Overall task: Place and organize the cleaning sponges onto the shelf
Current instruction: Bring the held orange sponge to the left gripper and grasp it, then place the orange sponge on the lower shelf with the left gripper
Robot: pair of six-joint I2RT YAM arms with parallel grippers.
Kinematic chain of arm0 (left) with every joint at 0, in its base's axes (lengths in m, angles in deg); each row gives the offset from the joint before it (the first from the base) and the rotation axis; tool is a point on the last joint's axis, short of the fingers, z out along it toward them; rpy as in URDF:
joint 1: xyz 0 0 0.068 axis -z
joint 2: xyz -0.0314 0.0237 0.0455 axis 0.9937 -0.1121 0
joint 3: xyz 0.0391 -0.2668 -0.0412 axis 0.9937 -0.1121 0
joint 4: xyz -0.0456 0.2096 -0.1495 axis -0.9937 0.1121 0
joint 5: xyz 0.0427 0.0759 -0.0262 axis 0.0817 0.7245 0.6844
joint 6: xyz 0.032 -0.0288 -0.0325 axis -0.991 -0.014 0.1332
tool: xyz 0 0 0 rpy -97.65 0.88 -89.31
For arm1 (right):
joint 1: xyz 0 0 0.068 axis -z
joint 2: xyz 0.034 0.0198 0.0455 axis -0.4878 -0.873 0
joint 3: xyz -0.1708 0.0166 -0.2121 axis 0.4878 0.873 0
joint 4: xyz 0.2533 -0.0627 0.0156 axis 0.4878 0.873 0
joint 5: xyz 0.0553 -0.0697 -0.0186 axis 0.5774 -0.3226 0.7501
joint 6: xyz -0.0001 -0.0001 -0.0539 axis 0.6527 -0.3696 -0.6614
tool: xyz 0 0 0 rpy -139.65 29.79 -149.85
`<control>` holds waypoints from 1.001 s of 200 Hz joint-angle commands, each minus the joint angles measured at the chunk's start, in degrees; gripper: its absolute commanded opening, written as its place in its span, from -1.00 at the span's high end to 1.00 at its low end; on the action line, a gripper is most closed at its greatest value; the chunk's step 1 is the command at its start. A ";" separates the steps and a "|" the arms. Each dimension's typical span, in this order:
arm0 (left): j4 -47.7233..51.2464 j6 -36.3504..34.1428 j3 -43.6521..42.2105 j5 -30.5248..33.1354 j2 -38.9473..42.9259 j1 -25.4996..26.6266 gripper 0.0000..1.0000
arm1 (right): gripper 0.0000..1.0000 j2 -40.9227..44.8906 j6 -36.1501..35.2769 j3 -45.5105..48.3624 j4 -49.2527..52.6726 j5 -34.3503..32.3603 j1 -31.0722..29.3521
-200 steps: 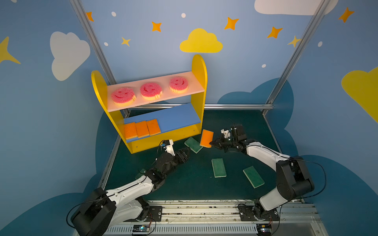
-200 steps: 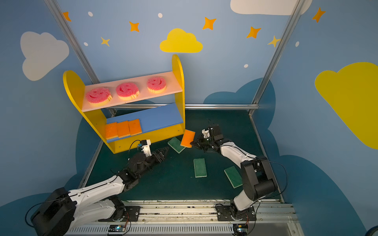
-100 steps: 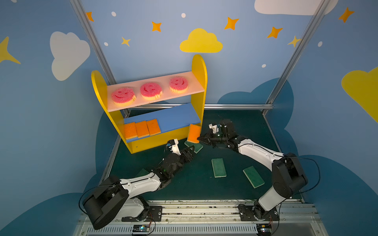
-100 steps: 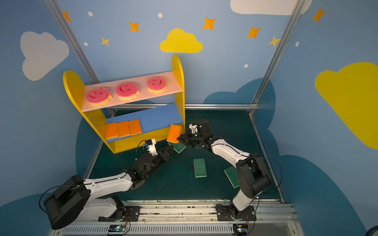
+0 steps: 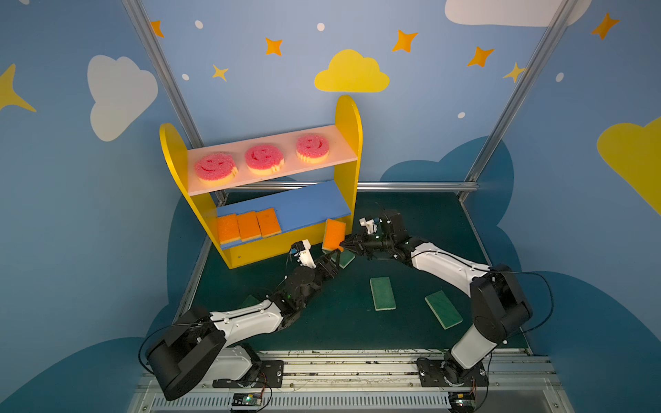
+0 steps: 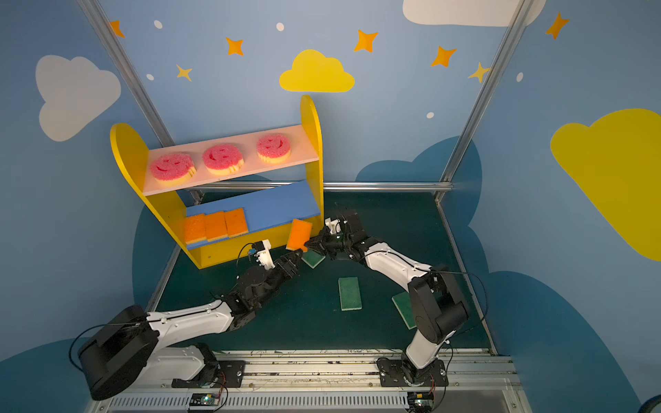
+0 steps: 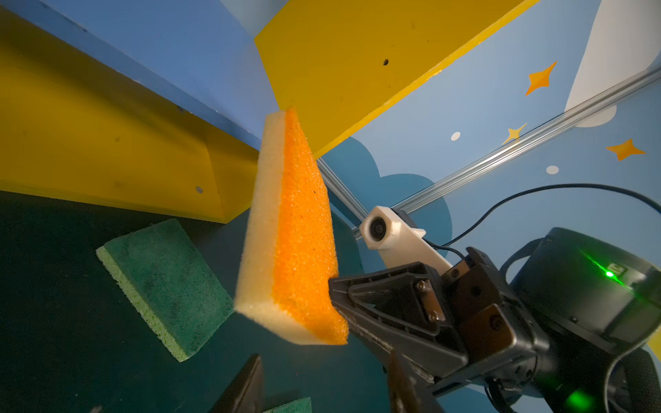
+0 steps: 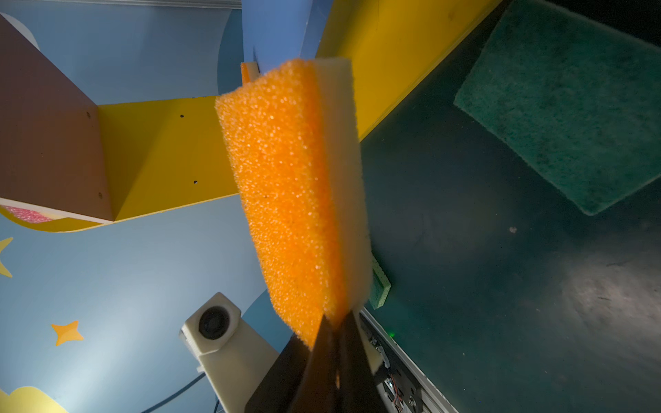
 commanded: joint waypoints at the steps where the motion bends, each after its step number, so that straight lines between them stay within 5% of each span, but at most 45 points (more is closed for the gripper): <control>1: 0.51 0.56 1.89 1.70 -0.83 0.18 -0.09 | 1.00 0.14 0.38 -0.91 -2.22 1.08 -0.34; 95: -0.22 2.66 1.47 2.40 -1.82 -1.94 0.16 | 1.00 0.92 0.49 -0.82 -2.39 1.64 -1.32; 172: -0.41 4.41 1.60 0.78 -2.01 -4.16 0.94 | 1.00 0.23 0.25 -0.73 -3.68 2.19 -1.67; 200: -0.04 5.53 1.28 0.71 -1.40 -5.16 0.94 | 0.37 0.18 -1.57 -1.42 -1.86 2.34 -1.41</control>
